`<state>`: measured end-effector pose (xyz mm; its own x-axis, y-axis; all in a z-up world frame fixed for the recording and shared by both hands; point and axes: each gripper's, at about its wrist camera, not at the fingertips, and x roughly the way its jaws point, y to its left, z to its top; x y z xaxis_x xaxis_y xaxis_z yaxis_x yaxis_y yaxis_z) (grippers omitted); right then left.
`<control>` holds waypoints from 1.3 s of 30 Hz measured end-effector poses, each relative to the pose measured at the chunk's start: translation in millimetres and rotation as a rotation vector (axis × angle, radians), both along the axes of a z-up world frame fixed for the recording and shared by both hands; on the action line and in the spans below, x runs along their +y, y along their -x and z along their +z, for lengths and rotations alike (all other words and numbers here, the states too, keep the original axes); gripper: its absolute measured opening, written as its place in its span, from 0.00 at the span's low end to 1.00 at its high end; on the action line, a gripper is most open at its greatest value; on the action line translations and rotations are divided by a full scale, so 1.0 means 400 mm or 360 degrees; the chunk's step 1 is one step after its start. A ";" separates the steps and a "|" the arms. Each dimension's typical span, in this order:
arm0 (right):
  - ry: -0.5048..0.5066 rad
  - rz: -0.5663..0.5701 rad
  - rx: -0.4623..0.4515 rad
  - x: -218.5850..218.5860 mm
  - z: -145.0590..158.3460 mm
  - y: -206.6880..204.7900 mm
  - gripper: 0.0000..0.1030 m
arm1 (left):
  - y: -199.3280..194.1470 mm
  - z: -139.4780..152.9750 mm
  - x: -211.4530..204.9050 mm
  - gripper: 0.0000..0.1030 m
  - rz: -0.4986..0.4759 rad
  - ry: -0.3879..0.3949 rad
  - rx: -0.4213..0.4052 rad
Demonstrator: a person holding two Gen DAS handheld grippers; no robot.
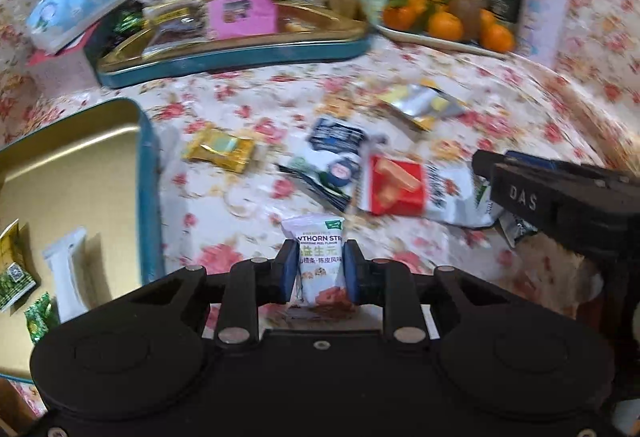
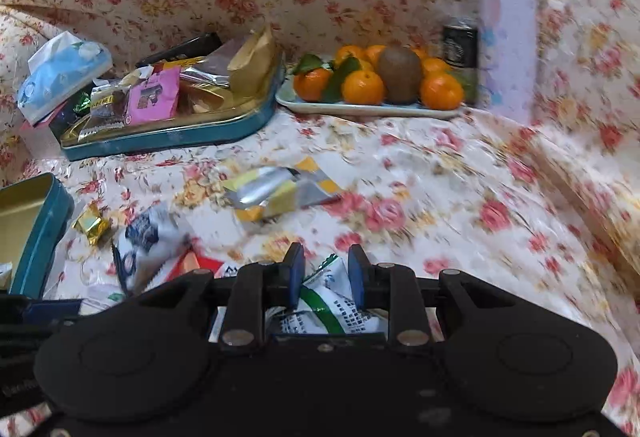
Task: Organize snacks
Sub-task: 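Grasp the white hawthorn strip with the left tool while the right tool grasps the gold candy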
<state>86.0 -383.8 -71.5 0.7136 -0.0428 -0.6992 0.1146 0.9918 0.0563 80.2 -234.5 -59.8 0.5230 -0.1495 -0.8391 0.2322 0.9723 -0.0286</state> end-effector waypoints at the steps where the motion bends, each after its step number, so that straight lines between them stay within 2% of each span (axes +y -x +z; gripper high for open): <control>1: -0.0006 -0.0005 -0.0003 -0.004 0.007 0.008 0.26 | 0.008 -0.001 -0.007 0.32 -0.0006 -0.0024 -0.0019; 4: -0.0074 0.0052 -0.0064 -0.010 0.037 0.019 0.26 | 0.024 -0.002 -0.015 0.34 0.0010 -0.0061 -0.0062; 7: -0.0163 0.0214 -0.0103 0.003 0.080 -0.001 0.26 | 0.024 -0.005 -0.002 0.40 0.0066 -0.0033 -0.0070; 11: -0.0420 0.0516 -0.0006 0.038 0.109 -0.079 0.26 | 0.026 -0.007 0.019 0.40 0.0111 0.0006 -0.0062; 13: -0.0491 0.0656 0.0056 0.072 0.110 -0.118 0.26 | 0.030 -0.007 0.026 0.40 0.0123 0.0017 -0.0064; 15: -0.0482 0.0774 0.0092 0.112 0.107 -0.146 0.26 | 0.032 -0.007 0.033 0.40 0.0135 0.0034 -0.0062; 20: -0.0282 0.1021 0.0166 0.222 0.079 -0.191 0.26 | 0.031 -0.007 0.037 0.40 0.0156 0.0061 -0.0053; 24: -0.0206 0.1175 0.0187 0.285 0.063 -0.219 0.26 | 0.034 -0.009 0.034 0.40 0.0155 0.0056 -0.0065; 31: -0.0023 0.1259 0.0307 0.339 0.001 -0.270 0.26 | 0.030 -0.007 0.037 0.40 0.0153 0.0070 -0.0049; 32: -0.0016 0.1260 0.0315 0.338 -0.004 -0.272 0.22 | 0.029 -0.007 0.038 0.40 0.0153 0.0073 -0.0046; 35: -0.0034 0.1187 0.0268 0.309 0.004 -0.264 0.21 | 0.027 -0.005 0.040 0.40 0.0148 0.0077 -0.0038; 39: -0.0056 0.0997 0.0100 0.231 0.073 -0.221 0.21 | 0.025 -0.007 0.040 0.40 0.0131 0.0065 -0.0039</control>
<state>174.3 -291.3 -42.1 0.5533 0.3935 -0.7342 -0.4831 0.8696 0.1020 70.3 -218.7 -62.4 0.5552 -0.1390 -0.8200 0.1529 0.9862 -0.0636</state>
